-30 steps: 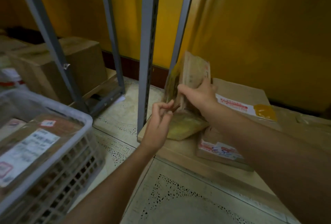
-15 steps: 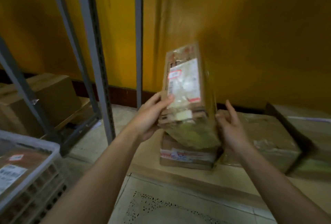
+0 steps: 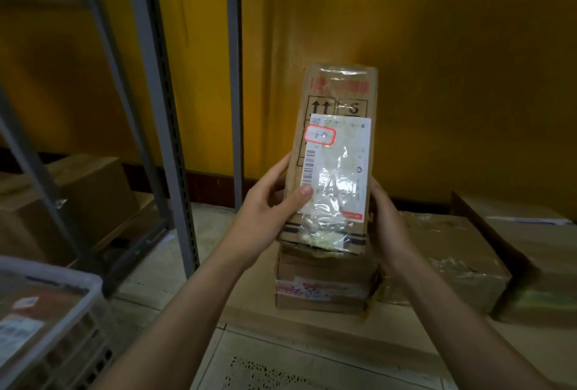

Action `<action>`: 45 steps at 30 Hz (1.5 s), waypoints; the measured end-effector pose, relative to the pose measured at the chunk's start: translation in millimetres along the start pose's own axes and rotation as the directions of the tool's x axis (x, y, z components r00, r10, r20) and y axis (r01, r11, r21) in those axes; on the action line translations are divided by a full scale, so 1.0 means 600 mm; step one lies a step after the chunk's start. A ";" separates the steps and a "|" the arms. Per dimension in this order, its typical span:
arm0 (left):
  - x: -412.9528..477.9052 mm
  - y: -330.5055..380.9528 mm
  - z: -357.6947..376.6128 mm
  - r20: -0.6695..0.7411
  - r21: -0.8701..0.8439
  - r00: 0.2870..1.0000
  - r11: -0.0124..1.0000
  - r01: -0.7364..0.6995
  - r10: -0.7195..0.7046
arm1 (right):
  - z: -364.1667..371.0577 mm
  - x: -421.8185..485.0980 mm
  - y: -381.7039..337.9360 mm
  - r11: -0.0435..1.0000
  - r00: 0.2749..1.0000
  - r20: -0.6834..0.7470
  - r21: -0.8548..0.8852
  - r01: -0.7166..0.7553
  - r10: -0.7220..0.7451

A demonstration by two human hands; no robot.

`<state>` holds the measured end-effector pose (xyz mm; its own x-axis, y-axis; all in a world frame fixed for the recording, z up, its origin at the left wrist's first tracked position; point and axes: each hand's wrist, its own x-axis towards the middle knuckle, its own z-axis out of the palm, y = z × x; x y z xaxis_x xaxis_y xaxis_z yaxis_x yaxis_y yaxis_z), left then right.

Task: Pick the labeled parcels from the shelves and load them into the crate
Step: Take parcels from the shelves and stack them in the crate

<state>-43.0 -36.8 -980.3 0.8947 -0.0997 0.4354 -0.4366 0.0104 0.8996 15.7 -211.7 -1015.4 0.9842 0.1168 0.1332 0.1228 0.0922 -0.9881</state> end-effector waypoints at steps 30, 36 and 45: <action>-0.022 -0.245 -0.154 -0.360 0.893 0.932 0.270 0.359 -0.045 | 0.080 -0.002 0.135 0.201 0.987 0.151 -0.967 0.158 -0.054; -0.001 -0.219 -0.114 -0.158 0.960 0.973 0.257 0.112 0.167 | -0.008 -0.014 0.154 -0.089 0.986 0.049 -0.994 0.064 0.162; -0.005 -0.217 -0.017 -0.314 0.483 0.909 0.778 0.401 -0.274 | -0.021 -0.037 0.162 -0.039 0.994 0.095 -0.995 0.093 -0.051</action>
<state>12.1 -27.9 -1098.4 0.9624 0.2194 0.1603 -0.0261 -0.5127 0.8582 7.2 -218.1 -1115.6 0.9599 0.2057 0.1905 0.2142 -0.9765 -0.0250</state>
